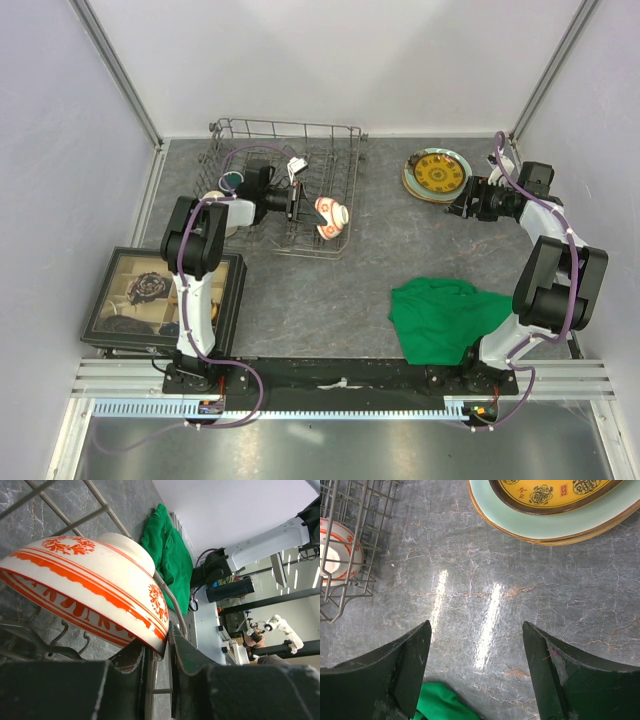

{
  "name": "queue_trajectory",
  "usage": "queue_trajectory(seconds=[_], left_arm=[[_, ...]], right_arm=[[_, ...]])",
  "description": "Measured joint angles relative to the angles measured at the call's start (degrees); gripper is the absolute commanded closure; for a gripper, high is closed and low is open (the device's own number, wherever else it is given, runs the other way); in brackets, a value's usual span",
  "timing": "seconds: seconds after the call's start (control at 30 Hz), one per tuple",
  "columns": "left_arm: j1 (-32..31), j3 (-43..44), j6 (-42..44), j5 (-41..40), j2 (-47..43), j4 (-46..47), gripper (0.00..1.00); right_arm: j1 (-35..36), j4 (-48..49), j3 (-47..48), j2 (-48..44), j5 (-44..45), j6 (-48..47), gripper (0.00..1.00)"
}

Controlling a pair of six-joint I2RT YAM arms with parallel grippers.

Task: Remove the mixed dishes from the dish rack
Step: Pick up the bowl from the dish rack.

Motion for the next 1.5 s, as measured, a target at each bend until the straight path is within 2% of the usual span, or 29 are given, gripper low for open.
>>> queue_trajectory(seconds=[0.3,1.07,1.5], left_arm=[[1.6,-0.7,-3.4,-0.1,0.1,5.4,0.98],[1.9,-0.8,-6.1,-0.2,-0.2,5.7,0.98],[2.0,-0.4,-7.3,-0.2,-5.4,6.2,0.98]], right_arm=[[0.0,0.0,0.0,0.0,-0.4,0.0,0.19],[0.0,-0.2,0.0,0.2,-0.6,0.0,0.19],[0.0,-0.2,0.0,0.2,-0.7,0.0,0.19]])
